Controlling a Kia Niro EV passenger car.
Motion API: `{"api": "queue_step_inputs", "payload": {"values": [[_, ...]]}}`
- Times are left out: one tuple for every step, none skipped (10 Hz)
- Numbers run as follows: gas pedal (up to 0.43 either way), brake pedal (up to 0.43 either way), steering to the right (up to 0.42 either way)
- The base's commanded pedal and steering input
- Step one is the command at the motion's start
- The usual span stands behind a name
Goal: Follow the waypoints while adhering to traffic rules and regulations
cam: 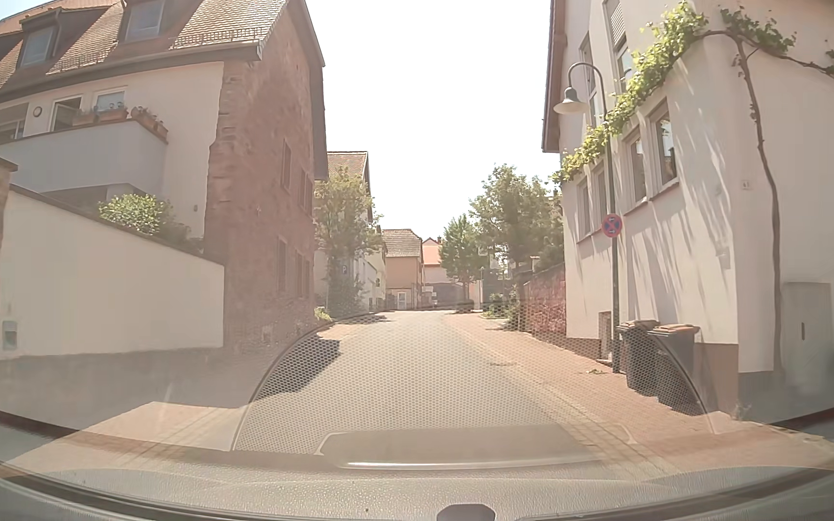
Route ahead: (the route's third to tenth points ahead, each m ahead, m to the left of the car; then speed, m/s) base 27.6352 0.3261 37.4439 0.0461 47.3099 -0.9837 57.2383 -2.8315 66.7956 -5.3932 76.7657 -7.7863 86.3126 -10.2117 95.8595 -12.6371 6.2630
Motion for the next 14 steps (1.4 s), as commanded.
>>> {"api": "queue_step_inputs", "payload": {"values": [[0.118, 0.000, -0.005], [0.118, 0.000, -0.004], [0.118, 0.000, -0.004], [0.067, 0.000, -0.004], [0.000, 0.000, -0.002], [0.000, 0.000, -0.002], [0.000, 0.000, -0.002], [0.000, 0.000, -0.002], [0.000, 0.000, -0.001], [0.000, 0.000, -0.001], [0.000, 0.000, -0.001], [0.000, 0.000, -0.001], [0.000, 0.000, -0.001], [0.000, 0.000, -0.001]]}}
